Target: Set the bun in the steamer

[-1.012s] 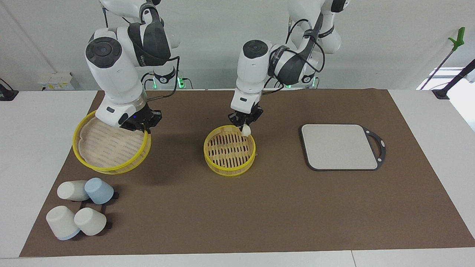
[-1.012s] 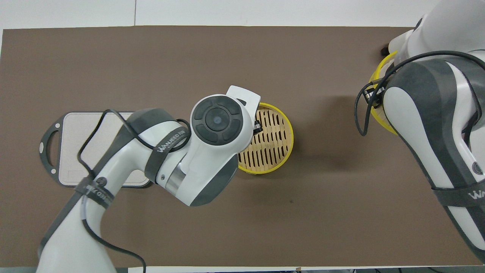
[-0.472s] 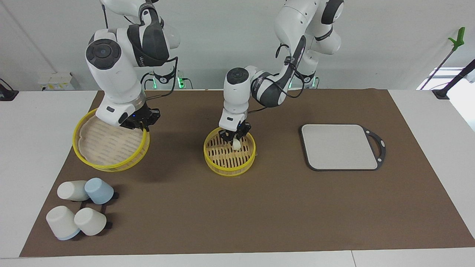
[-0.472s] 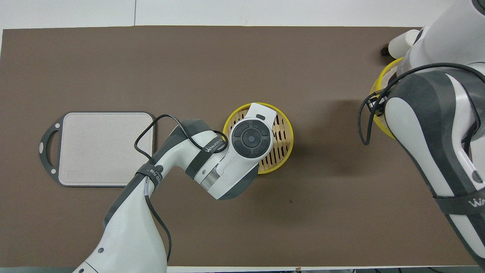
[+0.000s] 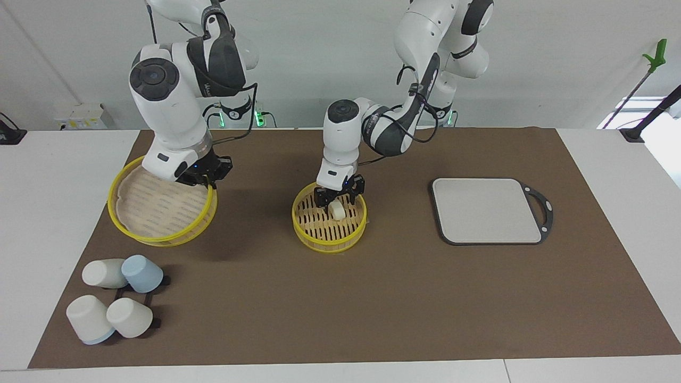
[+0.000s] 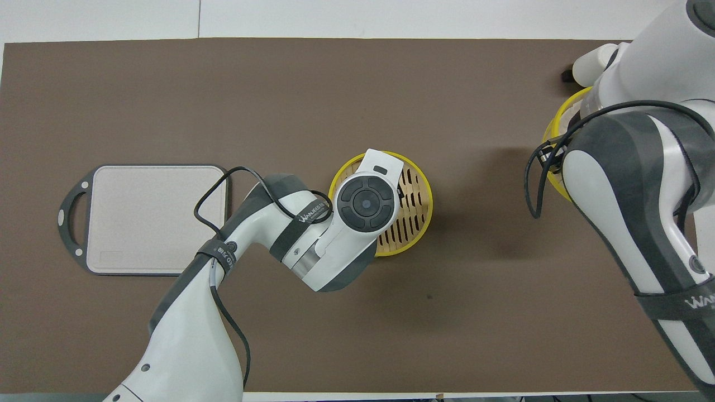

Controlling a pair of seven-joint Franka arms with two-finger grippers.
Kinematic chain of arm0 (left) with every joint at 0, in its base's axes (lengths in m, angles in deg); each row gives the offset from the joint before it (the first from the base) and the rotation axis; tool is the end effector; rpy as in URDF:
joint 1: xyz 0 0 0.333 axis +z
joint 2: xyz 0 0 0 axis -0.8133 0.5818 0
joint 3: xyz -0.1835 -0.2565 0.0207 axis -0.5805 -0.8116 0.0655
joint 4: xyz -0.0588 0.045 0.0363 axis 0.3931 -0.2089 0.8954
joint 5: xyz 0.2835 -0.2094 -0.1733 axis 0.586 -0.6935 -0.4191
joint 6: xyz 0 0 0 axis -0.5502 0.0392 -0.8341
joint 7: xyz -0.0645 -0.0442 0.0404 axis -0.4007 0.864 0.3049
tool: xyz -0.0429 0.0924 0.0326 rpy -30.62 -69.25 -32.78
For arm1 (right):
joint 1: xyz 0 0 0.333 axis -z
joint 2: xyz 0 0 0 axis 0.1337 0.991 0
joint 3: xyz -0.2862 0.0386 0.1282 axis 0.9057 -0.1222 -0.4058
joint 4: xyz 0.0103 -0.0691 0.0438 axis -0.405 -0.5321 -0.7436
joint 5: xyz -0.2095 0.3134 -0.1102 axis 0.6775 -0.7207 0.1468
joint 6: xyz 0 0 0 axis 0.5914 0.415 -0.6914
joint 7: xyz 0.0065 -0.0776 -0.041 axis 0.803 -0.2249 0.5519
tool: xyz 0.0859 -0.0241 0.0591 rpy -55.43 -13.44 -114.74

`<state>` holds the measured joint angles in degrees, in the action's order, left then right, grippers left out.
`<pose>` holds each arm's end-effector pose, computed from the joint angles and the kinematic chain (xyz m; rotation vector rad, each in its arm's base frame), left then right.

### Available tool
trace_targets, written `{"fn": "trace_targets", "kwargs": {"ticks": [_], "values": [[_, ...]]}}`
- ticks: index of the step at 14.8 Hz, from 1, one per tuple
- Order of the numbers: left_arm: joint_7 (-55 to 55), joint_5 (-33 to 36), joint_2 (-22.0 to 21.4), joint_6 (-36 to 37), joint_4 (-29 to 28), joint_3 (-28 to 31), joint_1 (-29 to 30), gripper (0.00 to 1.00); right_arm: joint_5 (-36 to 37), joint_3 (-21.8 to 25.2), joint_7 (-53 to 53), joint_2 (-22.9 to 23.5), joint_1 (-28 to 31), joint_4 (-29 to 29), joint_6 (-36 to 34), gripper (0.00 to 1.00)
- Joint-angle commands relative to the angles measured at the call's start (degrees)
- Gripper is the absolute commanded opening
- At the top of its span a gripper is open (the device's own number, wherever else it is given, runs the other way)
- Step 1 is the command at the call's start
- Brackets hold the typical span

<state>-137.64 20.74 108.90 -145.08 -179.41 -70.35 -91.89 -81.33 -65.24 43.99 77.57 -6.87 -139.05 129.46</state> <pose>0.4836 -0.4529 0.3551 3.0447 0.4840 0.1639 0.6000 0.0858 0.5196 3.0354 0.4450 -0.2364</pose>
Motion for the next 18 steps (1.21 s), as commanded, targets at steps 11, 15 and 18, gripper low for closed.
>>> {"fn": "trace_targets", "kwargs": {"ticks": [11, 15, 18], "values": [[46.46, -5.86, -24.58, 33.64, 0.91, 0.38, 31.72, 1.0, 0.98, -0.1, 50.0, 16.24, -32.42, 15.79, 12.75, 0.0], [56.07, -5.86, -26.87, 36.11, 0.99, 0.47, 36.93, 1.0, 2.32, -0.19, 51.36, 16.18, -32.81, 8.42, 19.36, 0.0], [57.49, -5.86, -27.05, 38.31, 2.66, 1.35, 37.29, 1.0, 2.58, -0.1, 51.1, 14.86, -32.11, 4.12, 21.55, 0.0]]}}
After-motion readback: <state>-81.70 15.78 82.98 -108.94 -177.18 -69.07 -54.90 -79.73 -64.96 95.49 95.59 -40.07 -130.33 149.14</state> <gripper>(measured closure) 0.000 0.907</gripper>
